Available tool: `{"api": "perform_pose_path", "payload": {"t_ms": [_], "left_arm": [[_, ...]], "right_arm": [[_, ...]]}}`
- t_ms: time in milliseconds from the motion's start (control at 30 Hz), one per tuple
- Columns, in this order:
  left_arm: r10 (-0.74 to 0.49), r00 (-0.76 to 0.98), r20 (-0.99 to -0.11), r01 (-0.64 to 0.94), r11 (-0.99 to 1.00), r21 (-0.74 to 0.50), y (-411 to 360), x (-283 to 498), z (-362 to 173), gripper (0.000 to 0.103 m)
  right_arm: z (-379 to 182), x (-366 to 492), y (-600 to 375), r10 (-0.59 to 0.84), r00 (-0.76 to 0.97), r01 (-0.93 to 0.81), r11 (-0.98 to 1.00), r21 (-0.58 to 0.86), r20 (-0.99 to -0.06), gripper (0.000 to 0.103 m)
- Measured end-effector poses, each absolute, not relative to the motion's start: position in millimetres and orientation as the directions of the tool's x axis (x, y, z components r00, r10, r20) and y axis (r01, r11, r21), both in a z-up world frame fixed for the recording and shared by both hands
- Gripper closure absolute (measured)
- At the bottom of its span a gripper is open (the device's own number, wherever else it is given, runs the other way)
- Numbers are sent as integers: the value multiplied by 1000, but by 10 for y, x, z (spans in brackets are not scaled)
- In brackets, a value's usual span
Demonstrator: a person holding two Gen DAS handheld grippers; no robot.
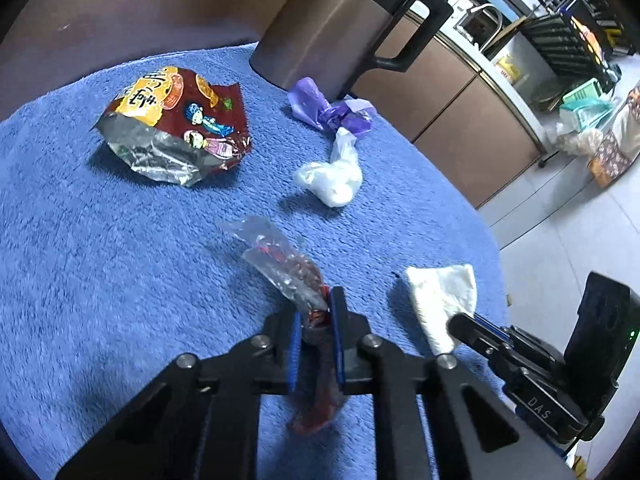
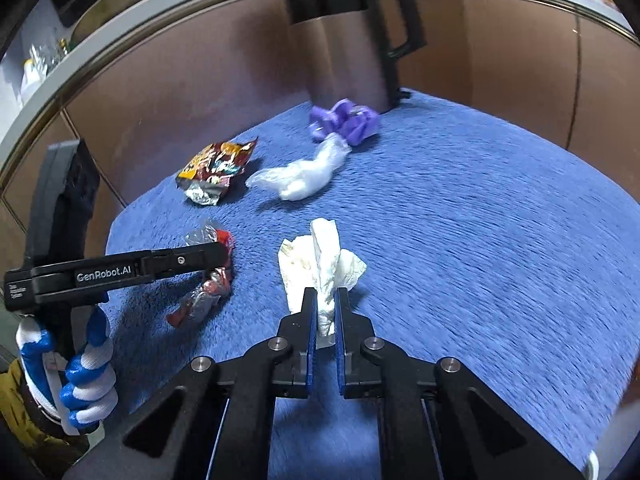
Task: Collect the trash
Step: 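Grasp the white tissue with right tool while left tool grasps the clear-red wrapper, then carry the tissue and clear wrapper over to the floor bin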
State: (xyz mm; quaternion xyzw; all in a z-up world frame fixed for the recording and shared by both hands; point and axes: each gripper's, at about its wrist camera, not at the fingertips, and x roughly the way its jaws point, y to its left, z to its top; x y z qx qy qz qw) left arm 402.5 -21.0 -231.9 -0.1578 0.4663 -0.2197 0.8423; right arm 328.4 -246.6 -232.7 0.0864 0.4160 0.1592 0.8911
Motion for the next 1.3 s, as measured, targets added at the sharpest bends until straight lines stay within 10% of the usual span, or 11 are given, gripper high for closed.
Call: {"api": "perform_pose_path", "payload": {"t_ms": [767,1300], "left_arm": [[-524,576,-628,181,830,-527,450,2907,-1664,95],[-616,479,-626,427,786,-447,-915,2380,-1205,95]], "right_arm": [[-1639,1919,-3313,255,753,-52,942,330,-607,95],[-1732,617,-4648,57,801,212,904,371,-596,95]]}}
